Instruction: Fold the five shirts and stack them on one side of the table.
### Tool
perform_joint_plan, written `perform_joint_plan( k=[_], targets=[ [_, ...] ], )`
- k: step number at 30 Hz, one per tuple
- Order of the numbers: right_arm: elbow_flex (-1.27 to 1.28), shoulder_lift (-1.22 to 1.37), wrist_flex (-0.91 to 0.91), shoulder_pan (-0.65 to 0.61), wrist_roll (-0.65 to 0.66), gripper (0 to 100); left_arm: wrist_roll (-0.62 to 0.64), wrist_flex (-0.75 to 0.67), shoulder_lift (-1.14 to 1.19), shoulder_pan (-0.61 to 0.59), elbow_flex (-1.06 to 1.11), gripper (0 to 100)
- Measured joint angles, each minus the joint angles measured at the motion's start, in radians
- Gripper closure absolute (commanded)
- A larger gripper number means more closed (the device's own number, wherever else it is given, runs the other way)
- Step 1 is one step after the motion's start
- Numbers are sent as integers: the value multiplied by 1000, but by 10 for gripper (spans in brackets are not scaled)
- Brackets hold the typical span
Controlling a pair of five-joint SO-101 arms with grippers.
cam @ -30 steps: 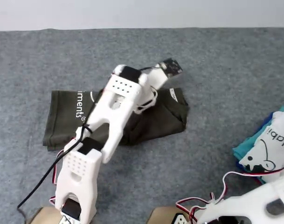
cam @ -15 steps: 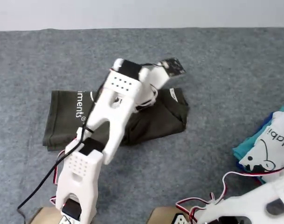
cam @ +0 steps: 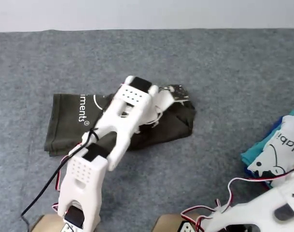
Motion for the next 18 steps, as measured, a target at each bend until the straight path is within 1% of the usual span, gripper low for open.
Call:
perform_joint_plan(
  k=[4,9,15,18],
  targets=[
    [0,0,0,-28,0,764,-5,-58,0,-17,49,996],
    [0,0,0,-55,2,764,-5,-55,0,-20,29,996],
    [0,0,0,-57,0,764,-5,83,0,-20,-192,996],
    [0,0,0,-58,0,764,-6,101,0,-20,-298,996]
  ],
)
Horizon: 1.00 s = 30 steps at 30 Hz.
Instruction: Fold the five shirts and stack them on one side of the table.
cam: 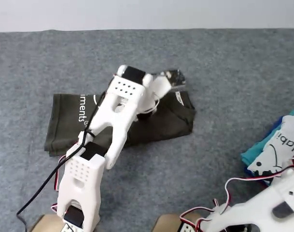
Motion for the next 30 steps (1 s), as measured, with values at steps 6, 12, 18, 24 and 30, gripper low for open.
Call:
perform_joint_plan(
  k=[6,12,18,24,30],
  targets=[
    [0,0,0,0,0,764,69,-110,92,8,-34,996],
    [0,0,0,0,0,764,74,-58,157,9,-35,995],
    [0,0,0,0,0,764,69,25,160,12,-35,881],
    [0,0,0,0,0,764,69,28,60,12,12,834],
    [0,0,0,0,0,764,32,28,-77,11,110,836]
  ],
)
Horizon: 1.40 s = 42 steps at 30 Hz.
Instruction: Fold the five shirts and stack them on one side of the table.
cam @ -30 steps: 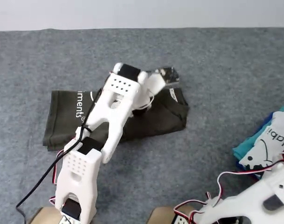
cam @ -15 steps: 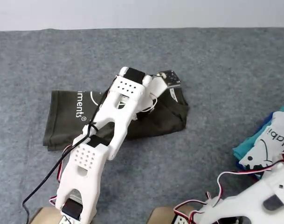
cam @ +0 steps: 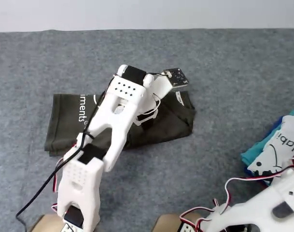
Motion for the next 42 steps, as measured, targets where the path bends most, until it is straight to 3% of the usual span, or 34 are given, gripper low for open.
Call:
perform_joint_plan(
  k=[6,11,19,25,32,37,42],
  targets=[
    [0,0,0,-3,0,764,-6,0,-74,-106,14,877],
    [0,0,0,-120,-94,779,71,0,-150,-244,40,983],
    [107,89,-6,-595,-282,988,213,0,-341,-431,270,997],
    [117,304,-203,-891,-370,985,232,0,-591,-629,396,997],
    [117,597,-482,-1042,-381,985,232,3,-867,-847,588,997],
    [57,744,-529,-1102,-381,985,232,3,-1011,-965,690,997],
    [-14,891,-535,-1120,-381,985,232,6,-1094,-1010,730,997]
  ],
)
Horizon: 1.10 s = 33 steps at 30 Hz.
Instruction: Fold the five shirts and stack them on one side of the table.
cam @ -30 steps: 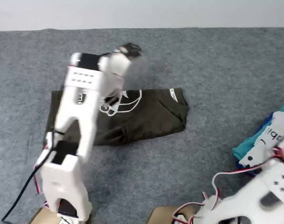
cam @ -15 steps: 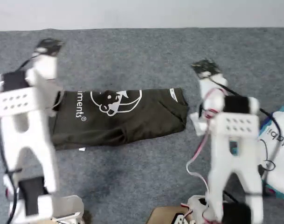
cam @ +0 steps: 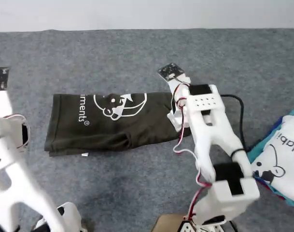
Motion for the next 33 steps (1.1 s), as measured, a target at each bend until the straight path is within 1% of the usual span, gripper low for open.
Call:
perform_joint_plan(
  k=[3,6,9,14,18,22,25,28,33],
  targets=[
    [-34,101,0,3,0,985,0,0,-29,-3,0,997],
    [-74,184,0,34,0,985,0,0,-48,0,0,997],
    [-104,201,12,63,-2,985,0,0,-54,-6,0,997],
    [-186,198,95,75,-2,985,0,0,-60,-61,0,997],
    [-204,141,163,74,-2,984,0,0,-60,-117,0,997],
    [-204,81,215,29,-2,984,0,0,-60,-130,0,982],
    [-204,20,261,18,0,984,0,0,-55,-94,0,931],
    [-204,-52,311,18,0,984,0,0,-8,-48,0,921],
    [-204,-206,405,31,0,980,8,-14,163,-12,-3,914]
  ],
)
